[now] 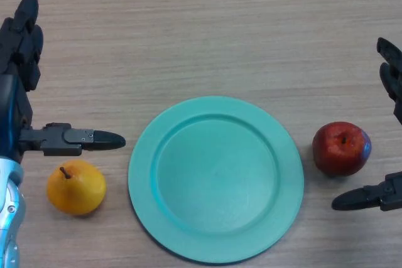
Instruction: Pick up the yellow pear and place it on the plate
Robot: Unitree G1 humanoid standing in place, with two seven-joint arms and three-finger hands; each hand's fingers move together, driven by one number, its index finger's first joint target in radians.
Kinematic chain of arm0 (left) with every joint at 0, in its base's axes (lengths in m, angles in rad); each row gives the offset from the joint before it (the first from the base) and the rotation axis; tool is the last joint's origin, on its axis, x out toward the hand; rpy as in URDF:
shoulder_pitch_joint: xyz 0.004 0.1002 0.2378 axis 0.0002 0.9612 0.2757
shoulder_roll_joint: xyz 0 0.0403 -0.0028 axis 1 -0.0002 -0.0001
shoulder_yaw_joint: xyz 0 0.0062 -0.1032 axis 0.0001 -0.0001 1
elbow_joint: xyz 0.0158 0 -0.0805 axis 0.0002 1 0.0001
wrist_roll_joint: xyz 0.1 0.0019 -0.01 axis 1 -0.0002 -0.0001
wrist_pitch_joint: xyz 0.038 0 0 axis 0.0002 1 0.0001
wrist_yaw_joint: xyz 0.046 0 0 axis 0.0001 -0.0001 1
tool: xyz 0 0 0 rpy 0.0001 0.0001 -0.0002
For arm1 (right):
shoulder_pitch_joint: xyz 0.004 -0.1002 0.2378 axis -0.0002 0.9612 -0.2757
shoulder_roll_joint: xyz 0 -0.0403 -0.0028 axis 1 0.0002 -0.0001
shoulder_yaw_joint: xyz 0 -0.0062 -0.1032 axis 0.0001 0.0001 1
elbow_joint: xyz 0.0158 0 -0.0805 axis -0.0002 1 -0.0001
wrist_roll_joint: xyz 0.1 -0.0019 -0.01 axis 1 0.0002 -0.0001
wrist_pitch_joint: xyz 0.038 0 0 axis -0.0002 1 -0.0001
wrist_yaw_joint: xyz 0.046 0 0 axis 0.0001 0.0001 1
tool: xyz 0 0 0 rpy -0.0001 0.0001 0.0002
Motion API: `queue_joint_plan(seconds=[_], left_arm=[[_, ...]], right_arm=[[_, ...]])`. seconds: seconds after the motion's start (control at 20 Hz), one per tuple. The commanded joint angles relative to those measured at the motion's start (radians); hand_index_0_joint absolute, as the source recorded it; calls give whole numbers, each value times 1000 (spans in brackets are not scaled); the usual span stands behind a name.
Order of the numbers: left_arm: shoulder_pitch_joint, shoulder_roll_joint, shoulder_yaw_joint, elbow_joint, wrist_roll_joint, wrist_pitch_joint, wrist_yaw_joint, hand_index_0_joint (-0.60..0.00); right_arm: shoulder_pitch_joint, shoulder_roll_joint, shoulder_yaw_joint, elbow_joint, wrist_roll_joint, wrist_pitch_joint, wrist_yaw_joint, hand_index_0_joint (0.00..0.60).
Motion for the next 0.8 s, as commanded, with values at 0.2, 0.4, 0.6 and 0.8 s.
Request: queue_joint_plan(seconds=[0.2, 0.4, 0.6, 0.8], left_arm=[[-25, 32, 45, -58, -13, -111, 0, 0], [-24, 27, 35, -57, -4, -121, 6, 0], [12, 34, 60, -117, -48, -101, -75, 0], [87, 39, 129, -176, -82, -69, -187, 0]], right_arm=[[-18, -32, -55, -60, 40, -110, -16, 0], [-18, -31, -48, -57, 45, -104, -14, 0], [-33, -33, -40, -46, 64, -88, -19, 0], [-52, -40, -29, -15, 53, -100, -33, 0]])
